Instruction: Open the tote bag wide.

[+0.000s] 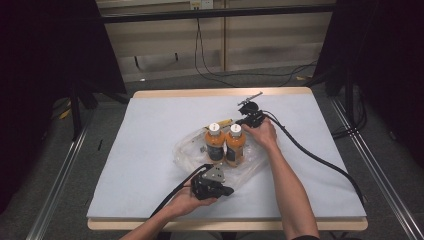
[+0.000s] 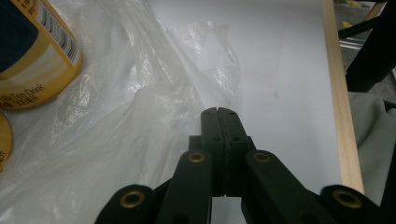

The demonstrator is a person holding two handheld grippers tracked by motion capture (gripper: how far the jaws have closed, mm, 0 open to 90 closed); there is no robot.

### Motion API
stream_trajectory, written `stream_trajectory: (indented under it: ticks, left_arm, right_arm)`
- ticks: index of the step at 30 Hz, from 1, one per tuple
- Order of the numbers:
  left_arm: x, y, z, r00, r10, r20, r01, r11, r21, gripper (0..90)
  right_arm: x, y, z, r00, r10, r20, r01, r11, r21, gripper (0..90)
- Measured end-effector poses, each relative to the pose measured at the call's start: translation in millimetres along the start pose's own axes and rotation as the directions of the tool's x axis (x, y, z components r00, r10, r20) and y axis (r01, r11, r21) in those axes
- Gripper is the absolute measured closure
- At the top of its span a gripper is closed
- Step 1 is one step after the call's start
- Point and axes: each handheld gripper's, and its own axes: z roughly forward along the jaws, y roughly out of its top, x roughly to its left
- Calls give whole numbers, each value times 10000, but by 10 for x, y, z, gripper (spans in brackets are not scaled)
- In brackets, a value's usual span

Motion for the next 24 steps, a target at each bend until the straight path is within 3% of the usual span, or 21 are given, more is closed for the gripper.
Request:
stream_trajectory:
  ticks: [2, 5, 7, 10, 15, 19, 20, 22, 24]
  left_arm:
    - [-1, 2, 3, 10000, -4, -23, 4, 10000, -52, 900]
    - [-9, 13, 7, 10000, 81, -4, -81, 10000, -26, 900]
    - [-35, 35, 0, 9999, -26, -137, 24, 9999, -131, 900]
    - [-59, 59, -14, 10000, -15, 22, 16, 9996, -283, 900]
    - [-71, 98, -107, 10000, 6, -6, -6, 9981, -614, 900]
    - [-8, 120, -249, 9995, -188, -267, 156, 9931, -1163, 900]
    - [4, 118, -275, 9989, -406, -224, 370, 9887, -1453, 900]
    - [35, 127, -346, 9982, -404, -442, 334, 9881, -1503, 900]
    - [65, 129, -417, 9969, -551, -566, 434, 9806, -1912, 900]
  right_arm:
    - [27, -1, -31, 9997, -169, -148, 168, 9998, -42, 900]
    - [39, 13, -117, 9989, -94, -461, 64, 9979, -650, 900]
    - [54, 29, -182, 9987, -219, -451, 182, 9965, -814, 900]
    - [91, 20, -285, 9982, -457, -382, 422, 9953, -870, 900]
    - [97, -49, -458, 9967, -458, -666, 358, 9888, -1447, 900]
    - [62, -98, -609, 9961, -377, -803, 210, 9797, -1992, 900]
    - [53, -108, -646, 9963, -393, -767, 225, 9775, -2097, 900]
    - [37, -130, -714, 9966, -400, -716, 230, 9742, -2245, 900]
    - [21, -157, -774, 9968, -388, -697, 209, 9701, -2416, 900]
